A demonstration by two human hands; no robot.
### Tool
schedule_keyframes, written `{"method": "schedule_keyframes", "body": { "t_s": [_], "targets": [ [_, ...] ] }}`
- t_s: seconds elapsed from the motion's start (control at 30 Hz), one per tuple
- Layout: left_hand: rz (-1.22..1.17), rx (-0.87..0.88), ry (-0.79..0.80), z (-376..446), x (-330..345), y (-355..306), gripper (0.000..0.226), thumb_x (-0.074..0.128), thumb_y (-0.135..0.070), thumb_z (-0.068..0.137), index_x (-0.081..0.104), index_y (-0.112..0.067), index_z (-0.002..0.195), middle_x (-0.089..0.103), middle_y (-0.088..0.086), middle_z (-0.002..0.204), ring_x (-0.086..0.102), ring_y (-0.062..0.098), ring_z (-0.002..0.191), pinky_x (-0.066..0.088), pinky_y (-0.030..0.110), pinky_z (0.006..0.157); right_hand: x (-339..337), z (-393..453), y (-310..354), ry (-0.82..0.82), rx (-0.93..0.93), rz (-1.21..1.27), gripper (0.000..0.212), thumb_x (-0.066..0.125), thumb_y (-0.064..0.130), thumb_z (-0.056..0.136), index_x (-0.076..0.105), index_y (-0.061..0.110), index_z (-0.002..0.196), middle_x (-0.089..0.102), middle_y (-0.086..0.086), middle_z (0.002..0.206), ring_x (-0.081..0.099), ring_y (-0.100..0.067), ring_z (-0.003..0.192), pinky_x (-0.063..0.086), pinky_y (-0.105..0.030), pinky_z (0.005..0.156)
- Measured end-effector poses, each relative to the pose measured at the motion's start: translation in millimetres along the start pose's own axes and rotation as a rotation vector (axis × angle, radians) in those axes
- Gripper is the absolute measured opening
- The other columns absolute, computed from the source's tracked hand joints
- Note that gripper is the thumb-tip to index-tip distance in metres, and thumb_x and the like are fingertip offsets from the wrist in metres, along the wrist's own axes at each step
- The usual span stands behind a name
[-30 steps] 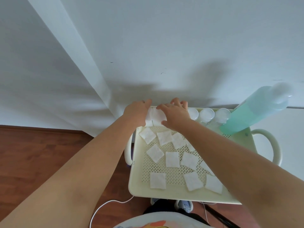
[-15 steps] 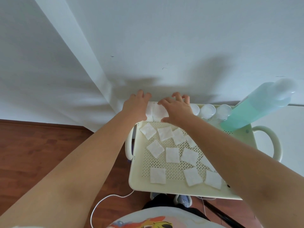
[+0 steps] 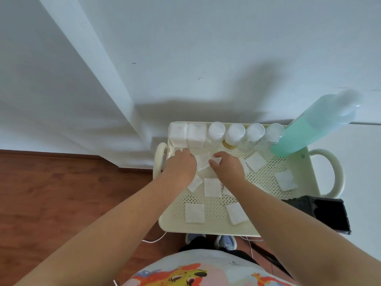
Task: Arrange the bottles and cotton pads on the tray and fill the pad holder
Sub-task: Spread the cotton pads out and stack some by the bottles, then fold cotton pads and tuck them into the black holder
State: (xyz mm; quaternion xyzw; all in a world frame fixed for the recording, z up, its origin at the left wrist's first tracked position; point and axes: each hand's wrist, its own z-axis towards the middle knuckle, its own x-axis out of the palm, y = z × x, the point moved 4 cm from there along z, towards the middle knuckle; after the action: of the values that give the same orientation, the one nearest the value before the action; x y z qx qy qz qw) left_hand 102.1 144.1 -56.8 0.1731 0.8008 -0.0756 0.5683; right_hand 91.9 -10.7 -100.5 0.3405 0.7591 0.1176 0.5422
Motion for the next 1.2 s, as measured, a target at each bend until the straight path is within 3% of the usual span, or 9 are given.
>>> {"method": "schedule_keyframes", "body": {
  "t_s": [0.13,0.27,0.37,0.57,0.67,0.77,0.93,1.07,1.2],
  "targets": [
    [-0.033,-0.082,0.098,14,20,3,0.038,0.043,-0.004,0.095,0.045,-0.002,0.132,0.045,0.02,0.133,0.052,0.029,0.114,0.044,0.035,0.093,10,14,-5,-0.031,0.078,0.014,0.039,0.064,0.05,0.08,0.06,0.026,0.11,0.063,0.003,0.096,0.059,-0.018,0.085,0.045,-0.031,0.064],
    [-0.269,-0.188,0.101,13,29,11,0.032,0.046,-0.004,0.093,0.049,-0.009,0.125,0.047,0.015,0.121,0.053,0.031,0.104,0.052,0.041,0.083,17,17,2,-0.013,0.064,-0.047,0.019,0.065,0.042,0.078,0.061,0.029,0.092,0.062,0.005,0.086,0.058,-0.017,0.076,0.043,-0.028,0.057],
    [-0.28,-0.175,0.038,11,32,9,0.028,0.051,-0.005,0.093,0.052,-0.009,0.12,0.046,0.014,0.119,0.054,0.03,0.099,0.051,0.037,0.078,17,16,5,0.004,0.071,0.033,0.004,0.064,0.031,0.08,0.061,0.028,0.079,0.062,0.007,0.078,0.06,-0.016,0.076,0.044,-0.027,0.056],
    [-0.555,-0.264,-0.018,13,37,12,0.045,0.06,-0.007,0.088,0.042,-0.013,0.129,0.048,0.013,0.117,0.05,0.024,0.094,0.045,0.031,0.073,6,-3,-3,-0.054,0.046,0.333,0.009,0.064,0.022,0.075,0.057,0.027,0.072,0.06,0.011,0.073,0.055,-0.005,0.068,0.038,-0.021,0.052],
    [-0.765,-0.326,-0.001,11,37,17,0.057,0.062,-0.005,0.086,0.039,-0.019,0.136,0.05,0.011,0.117,0.053,0.025,0.1,0.05,0.034,0.077,4,-13,-13,0.007,0.117,0.471,0.008,0.064,0.022,0.077,0.056,0.023,0.076,0.06,0.006,0.077,0.059,-0.015,0.073,0.047,-0.027,0.06],
    [-0.95,-0.381,-0.052,8,32,19,0.055,0.058,-0.003,0.087,0.041,-0.023,0.136,0.054,0.001,0.107,0.053,0.012,0.077,0.043,0.025,0.056,-4,-24,-20,0.028,0.155,0.621,0.01,0.068,0.02,0.077,0.058,0.02,0.076,0.061,0.001,0.078,0.061,-0.021,0.075,0.049,-0.034,0.067],
    [-1.129,-0.329,-0.169,-9,15,22,0.031,0.06,-0.02,0.088,0.061,-0.026,0.119,0.062,-0.008,0.103,0.06,0.017,0.09,0.049,0.03,0.071,-43,-57,-34,-0.06,0.129,0.81,0.017,0.074,0.011,0.077,0.06,0.021,0.077,0.06,0.008,0.064,0.053,-0.015,0.062,0.046,-0.032,0.063],
    [-1.333,-0.293,-0.147,-25,4,9,0.015,0.067,-0.029,0.086,0.067,-0.025,0.1,0.066,-0.005,0.096,0.061,0.017,0.084,0.049,0.031,0.074,-86,-91,-48,-0.101,0.093,0.917,0.031,0.075,0.006,0.079,0.057,0.024,0.097,0.064,-0.002,0.074,0.064,-0.02,0.07,0.053,-0.04,0.072],
    [-1.491,-0.174,-0.057,-35,-11,-28,0.008,0.071,-0.029,0.082,0.069,-0.036,0.086,0.071,-0.005,0.09,0.064,0.007,0.07,0.053,0.025,0.065,-134,-119,-56,-0.169,0.029,0.917,0.027,0.075,0.002,0.078,0.061,0.02,0.094,0.06,0.001,0.067,0.065,-0.016,0.068,0.057,-0.029,0.067]
  ]
}}
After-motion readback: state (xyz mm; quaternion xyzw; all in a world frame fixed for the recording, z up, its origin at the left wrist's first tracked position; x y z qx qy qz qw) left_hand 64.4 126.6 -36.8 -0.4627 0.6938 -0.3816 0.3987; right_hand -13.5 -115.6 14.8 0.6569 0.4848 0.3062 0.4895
